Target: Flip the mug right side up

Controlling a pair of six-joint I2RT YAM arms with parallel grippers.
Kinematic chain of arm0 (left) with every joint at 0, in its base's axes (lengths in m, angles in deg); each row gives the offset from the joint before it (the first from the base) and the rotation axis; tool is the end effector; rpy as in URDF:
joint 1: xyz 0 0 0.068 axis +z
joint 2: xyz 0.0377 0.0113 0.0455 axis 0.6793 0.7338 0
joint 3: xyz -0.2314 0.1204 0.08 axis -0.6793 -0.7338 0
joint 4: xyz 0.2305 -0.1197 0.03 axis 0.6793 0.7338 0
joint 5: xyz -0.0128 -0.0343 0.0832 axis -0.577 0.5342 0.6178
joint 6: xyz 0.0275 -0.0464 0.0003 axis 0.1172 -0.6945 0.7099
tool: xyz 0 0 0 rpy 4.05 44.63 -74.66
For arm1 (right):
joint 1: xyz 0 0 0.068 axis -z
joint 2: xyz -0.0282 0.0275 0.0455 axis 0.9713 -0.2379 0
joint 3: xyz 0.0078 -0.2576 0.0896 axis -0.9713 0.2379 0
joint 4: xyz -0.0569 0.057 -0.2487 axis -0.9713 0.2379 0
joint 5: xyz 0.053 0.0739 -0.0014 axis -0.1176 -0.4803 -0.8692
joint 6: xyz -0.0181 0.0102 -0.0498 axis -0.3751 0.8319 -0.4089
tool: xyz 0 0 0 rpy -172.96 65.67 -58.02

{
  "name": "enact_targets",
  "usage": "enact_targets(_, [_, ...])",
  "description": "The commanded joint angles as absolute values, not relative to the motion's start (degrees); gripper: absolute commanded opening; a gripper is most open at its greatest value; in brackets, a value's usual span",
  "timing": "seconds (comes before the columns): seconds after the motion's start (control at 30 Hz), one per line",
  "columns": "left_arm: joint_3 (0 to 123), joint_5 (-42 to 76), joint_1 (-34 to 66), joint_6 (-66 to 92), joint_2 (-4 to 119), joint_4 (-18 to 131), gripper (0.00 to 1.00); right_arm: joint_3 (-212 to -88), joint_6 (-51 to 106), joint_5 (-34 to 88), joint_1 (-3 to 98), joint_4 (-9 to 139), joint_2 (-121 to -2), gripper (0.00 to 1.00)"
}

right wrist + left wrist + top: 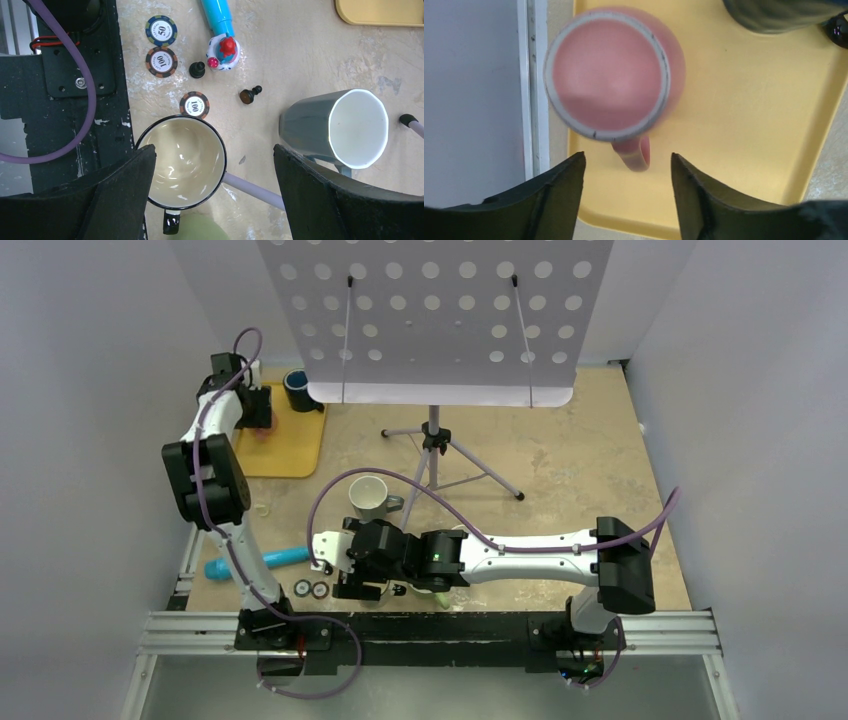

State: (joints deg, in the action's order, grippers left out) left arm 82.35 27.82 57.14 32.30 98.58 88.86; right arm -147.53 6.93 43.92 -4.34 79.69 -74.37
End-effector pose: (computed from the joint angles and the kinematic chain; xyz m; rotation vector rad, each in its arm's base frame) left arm 0.4367 0.1131 0.2213 -0.1627 2.5064 0.2102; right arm 0.0678 0.3716 0.2804 -1.5718 1.5825 0.4629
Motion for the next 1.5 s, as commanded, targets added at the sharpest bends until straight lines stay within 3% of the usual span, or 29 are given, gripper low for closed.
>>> enact_targets(0.0, [92.7,27.7,57.4,30.5,104.9,95.8,0.60,-148.4,7.0,45.3,-4.2,79.3,-72.4,0.90])
enact_targets(0.1, [97.2,28.5,57.4,30.0,107.9,98.8,0.53,-148.2,7.2,45.2,-4.2,79.1,-71.9,0.90])
enact_targets(0.2, [97.7,27.9,57.6,30.0,108.1,98.2,0.37,-148.1,7.4,45.2,-4.2,78.9,-71.7,0.90])
enact_targets(0.23, [97.6,27.4,57.5,30.1,107.9,98.2,0.28,-148.1,7.5,45.2,-4.2,78.8,-71.7,0.90])
enact_targets(0.3, [96.2,26.6,57.6,29.9,106.5,97.9,0.00,-148.0,7.5,45.0,-4.3,78.6,-71.5,0.90])
enact_targets(0.5, [83.0,20.4,59.0,29.7,91.9,94.7,0.00,-147.0,9.6,43.6,-3.4,74.6,-70.4,0.91])
enact_targets(0.73, [68.4,1.6,62.5,30.6,65.7,101.3,0.00,-150.3,18.6,30.8,2.1,64.4,-72.0,0.96])
enact_targets(0.97, [66.2,-15.1,63.2,32.2,48.2,119.4,0.00,-146.3,42.5,16.7,11.4,39.5,-74.2,0.98])
enact_targets(1.13, [66.8,-18.6,63.2,33.6,38.0,127.5,0.00,-148.9,48.5,21.2,11.6,34.2,-77.4,0.98])
enact_targets(1.47, [71.4,-25.2,63.2,38.9,32.1,142.2,0.00,-145.3,56.0,25.9,12.6,23.8,-78.3,0.95])
